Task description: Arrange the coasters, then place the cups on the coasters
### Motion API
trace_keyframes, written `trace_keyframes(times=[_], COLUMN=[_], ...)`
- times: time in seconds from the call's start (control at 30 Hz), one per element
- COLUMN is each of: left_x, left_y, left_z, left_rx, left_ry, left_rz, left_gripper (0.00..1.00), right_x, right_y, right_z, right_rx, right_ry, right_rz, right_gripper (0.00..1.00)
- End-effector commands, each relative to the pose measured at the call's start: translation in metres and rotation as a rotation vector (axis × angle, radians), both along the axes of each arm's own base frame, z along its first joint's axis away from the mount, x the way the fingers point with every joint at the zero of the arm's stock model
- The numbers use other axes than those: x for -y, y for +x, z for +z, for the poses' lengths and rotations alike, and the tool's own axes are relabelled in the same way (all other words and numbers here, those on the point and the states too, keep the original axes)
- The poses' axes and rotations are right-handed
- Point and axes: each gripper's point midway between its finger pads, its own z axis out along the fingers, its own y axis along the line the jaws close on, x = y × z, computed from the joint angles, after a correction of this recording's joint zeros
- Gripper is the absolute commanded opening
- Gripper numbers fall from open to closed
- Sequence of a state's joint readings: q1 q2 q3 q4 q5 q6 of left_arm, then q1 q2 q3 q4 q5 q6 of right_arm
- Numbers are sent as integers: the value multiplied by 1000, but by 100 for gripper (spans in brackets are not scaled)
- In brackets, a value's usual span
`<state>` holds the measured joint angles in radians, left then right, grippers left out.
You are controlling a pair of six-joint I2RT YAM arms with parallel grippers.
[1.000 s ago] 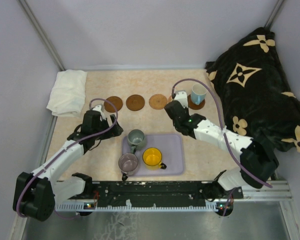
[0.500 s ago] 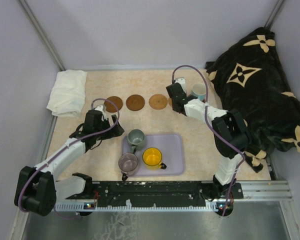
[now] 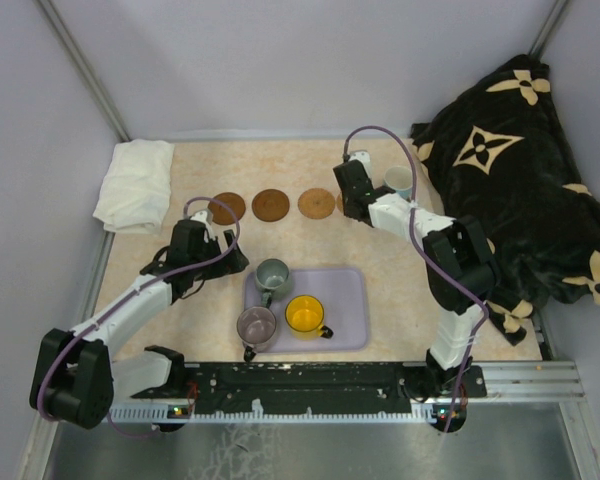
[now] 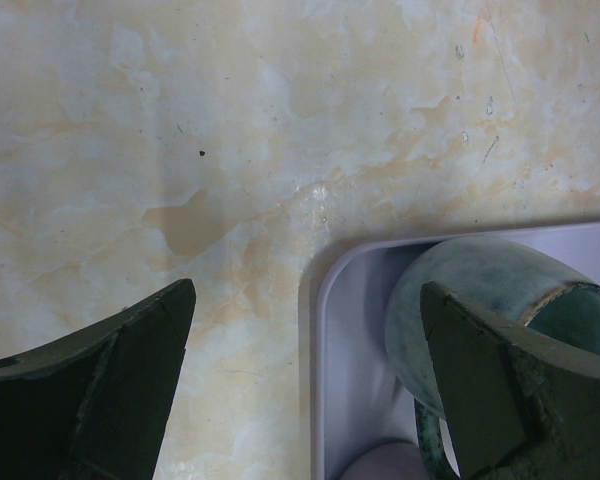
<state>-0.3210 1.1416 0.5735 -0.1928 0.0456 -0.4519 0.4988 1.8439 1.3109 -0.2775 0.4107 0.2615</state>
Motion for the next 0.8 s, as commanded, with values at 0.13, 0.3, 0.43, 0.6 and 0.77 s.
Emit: trace_keyframes(times=[0.13,0.3,0.43,0.6,0.77], left_x=[5,4,4,4,3], left_y=[8,7,7,7,7], left_z=[11,10,9,8,7], left_rx=[37,35,33,31,26], left_ry=[-10,-6,-4,-3,0], left_rz=[-16,-12,-12,-12,-13], left_gripper=[100,100,100,100,100], right_x=[-9,-10,-10,-8,-5], right_y=[36,39,38,37,36], right_z=[38,35,30,27,25], right_rx=[131,123,112,108,104], right_ry=[68,70,65,59,57], right_rz=[-10,-6,-7,-12,-18], right_gripper=[0,0,0,0,0])
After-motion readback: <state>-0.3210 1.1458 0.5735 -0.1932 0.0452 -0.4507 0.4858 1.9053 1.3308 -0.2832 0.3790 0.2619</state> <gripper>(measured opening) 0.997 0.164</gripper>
